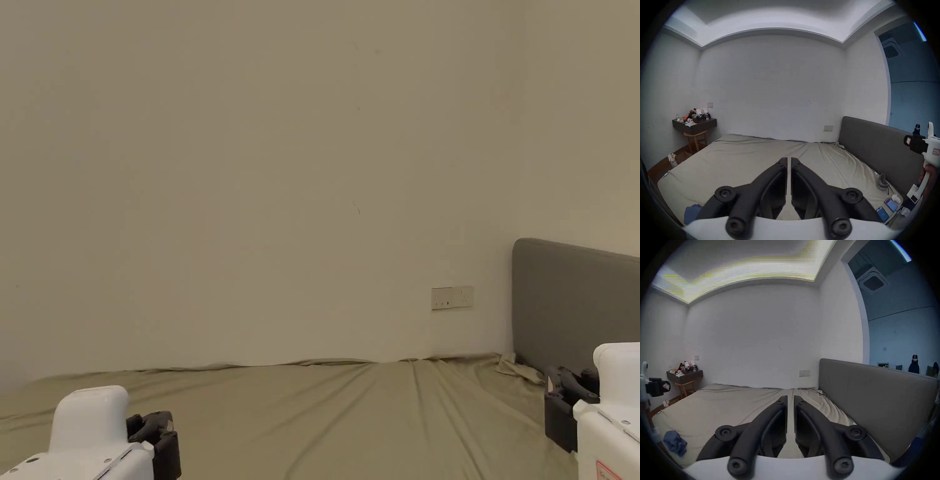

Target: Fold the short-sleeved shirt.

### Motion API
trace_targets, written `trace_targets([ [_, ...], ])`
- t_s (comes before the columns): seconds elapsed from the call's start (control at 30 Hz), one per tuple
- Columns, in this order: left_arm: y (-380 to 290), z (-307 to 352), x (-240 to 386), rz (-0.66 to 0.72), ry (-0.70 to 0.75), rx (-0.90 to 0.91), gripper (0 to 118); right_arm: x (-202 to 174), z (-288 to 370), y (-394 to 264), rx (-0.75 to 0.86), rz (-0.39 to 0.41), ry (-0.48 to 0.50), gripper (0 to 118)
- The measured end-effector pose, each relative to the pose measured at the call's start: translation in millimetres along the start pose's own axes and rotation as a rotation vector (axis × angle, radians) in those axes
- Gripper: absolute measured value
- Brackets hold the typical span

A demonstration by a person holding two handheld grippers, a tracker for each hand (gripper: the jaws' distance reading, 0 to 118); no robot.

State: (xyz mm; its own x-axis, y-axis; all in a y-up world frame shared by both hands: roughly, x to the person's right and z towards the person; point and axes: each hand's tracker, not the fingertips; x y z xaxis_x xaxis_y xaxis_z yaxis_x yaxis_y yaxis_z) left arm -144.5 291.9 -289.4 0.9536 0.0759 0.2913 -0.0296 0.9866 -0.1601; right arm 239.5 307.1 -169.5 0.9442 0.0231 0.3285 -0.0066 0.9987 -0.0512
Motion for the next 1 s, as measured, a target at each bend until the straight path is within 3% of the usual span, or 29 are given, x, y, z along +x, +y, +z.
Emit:
trace_targets([
  [0.17,2,0,-1,-0.020,0.006,0.001,4,-5,-3,1,-0.006,0.004,0.009,10],
  [0.2,2,0,-1,-0.025,0.006,0.002,3,-6,-3,0,-0.008,0.001,0.017,14],
  [0.23,3,0,-2,-0.026,0.002,0.004,4,-6,-4,1,-0.013,0.003,0.023,50],
  [0.27,3,1,-2,-0.029,-0.036,0.011,5,-8,-6,2,-0.020,0.013,0.013,102],
  [0.3,3,1,-1,-0.032,-0.060,0.012,26,-10,-7,2,-0.015,0.015,-0.012,118],
  [0.33,3,1,0,-0.033,-0.047,0.012,97,-11,-11,3,-0.019,-0.006,-0.017,118],
  [0.37,4,-1,3,-0.033,-0.025,0.009,118,-5,-7,3,0.069,-0.037,-0.016,118],
  [0.4,3,-3,4,-0.033,-0.004,-0.013,118,-3,-10,6,0.048,-0.089,0.028,118],
  [0.43,3,9,2,-0.045,-0.051,0.079,118,1,-12,10,0.021,-0.151,0.082,118],
  [0.5,5,13,0,-0.034,-0.055,0.053,118,3,-3,9,-0.008,-0.181,0.185,118],
  [0.57,3,6,2,-0.041,-0.041,0.028,118,1,2,9,-0.034,-0.150,0.184,118],
  [0.67,1,3,0,-0.061,-0.011,0.022,118,-11,0,6,-0.059,-0.107,0.078,118],
  [0.77,-1,0,-7,-0.052,0.005,0.024,118,-25,11,8,-0.095,0.022,-0.014,118],
  [0.83,-2,-1,-7,-0.029,0.005,0.011,118,-32,14,6,-0.095,0.093,-0.006,118],
  [1.0,0,0,-2,-0.054,0.008,0.018,118,-44,20,5,-0.078,0.083,0.074,118],
])
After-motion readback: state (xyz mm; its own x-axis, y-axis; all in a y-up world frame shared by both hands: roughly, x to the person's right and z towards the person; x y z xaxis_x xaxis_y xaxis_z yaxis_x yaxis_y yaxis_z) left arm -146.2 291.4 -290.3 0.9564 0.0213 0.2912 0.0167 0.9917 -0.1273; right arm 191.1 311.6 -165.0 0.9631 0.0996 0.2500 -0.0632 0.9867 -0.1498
